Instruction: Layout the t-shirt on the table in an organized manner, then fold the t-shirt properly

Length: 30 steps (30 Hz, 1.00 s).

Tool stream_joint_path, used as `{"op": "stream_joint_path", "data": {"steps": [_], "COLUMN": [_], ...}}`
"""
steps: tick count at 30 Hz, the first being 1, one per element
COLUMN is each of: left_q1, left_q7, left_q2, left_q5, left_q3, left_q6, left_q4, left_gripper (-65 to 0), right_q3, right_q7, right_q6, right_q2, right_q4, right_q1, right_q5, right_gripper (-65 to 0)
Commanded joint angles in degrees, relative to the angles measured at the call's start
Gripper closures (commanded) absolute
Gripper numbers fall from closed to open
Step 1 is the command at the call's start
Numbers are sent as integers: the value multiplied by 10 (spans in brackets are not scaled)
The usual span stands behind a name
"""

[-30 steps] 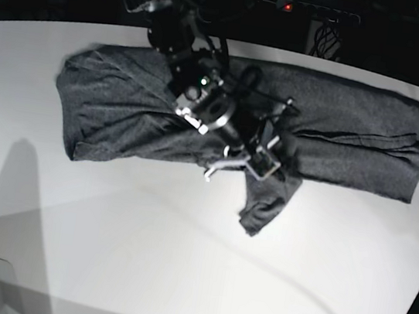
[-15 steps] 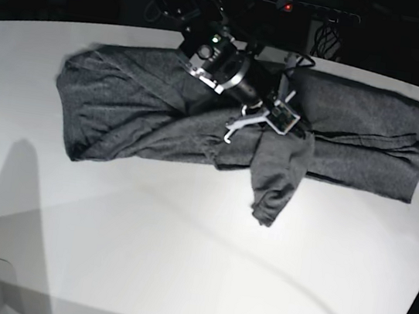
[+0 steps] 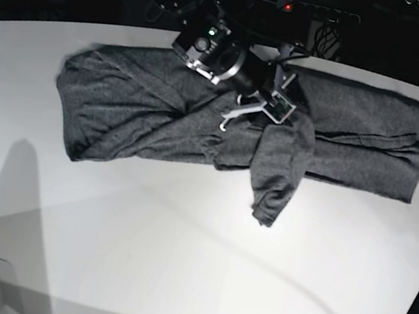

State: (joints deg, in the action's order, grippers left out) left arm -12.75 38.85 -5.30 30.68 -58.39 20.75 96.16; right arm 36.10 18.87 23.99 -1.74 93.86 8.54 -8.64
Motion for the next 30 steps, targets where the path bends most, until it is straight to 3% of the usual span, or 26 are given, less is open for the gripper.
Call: {"op": "stream_joint_path", "data": {"steps": [1, 5, 7, 12, 15, 18, 24, 30], "left_q1": [8, 47, 71, 121, 176, 233, 334, 386], "left_q7": [-5, 28, 44, 45, 44, 43, -40, -112], "left_q2": [-10, -7, -7, -9, -5, 21, 60, 57], "left_q5": [22, 39, 39, 36, -15, -89, -218, -247], "left_q3": [-2, 1, 27, 128, 212, 279, 347, 409], "left_q6": [1, 1, 0, -8, -8, -8, -8, -8], "left_q4": [14, 14, 14, 6, -28, -88, -282, -437], "left_gripper": [-277, -277, -277, -277, -276, -276, -276, -276], "right_q3": [0, -29, -66, -150, -193, -230, -273, -286], "right_q7": [-22, -22, -22, -25, -25, -22, -23, -22], "right_q6": [0, 0, 0, 0, 0, 0, 0, 0], "right_q2": [1, 5, 6, 46, 64, 67, 65, 64], "right_q4": [27, 71, 82, 104, 124, 141, 154, 161], "right_q1": [1, 16, 28, 56, 72, 95, 119, 138], "right_q5": [10, 10, 10, 11, 12, 12, 12, 12], "right_gripper": [-291, -371, -378, -377, -377, -377, -377, -377]}}
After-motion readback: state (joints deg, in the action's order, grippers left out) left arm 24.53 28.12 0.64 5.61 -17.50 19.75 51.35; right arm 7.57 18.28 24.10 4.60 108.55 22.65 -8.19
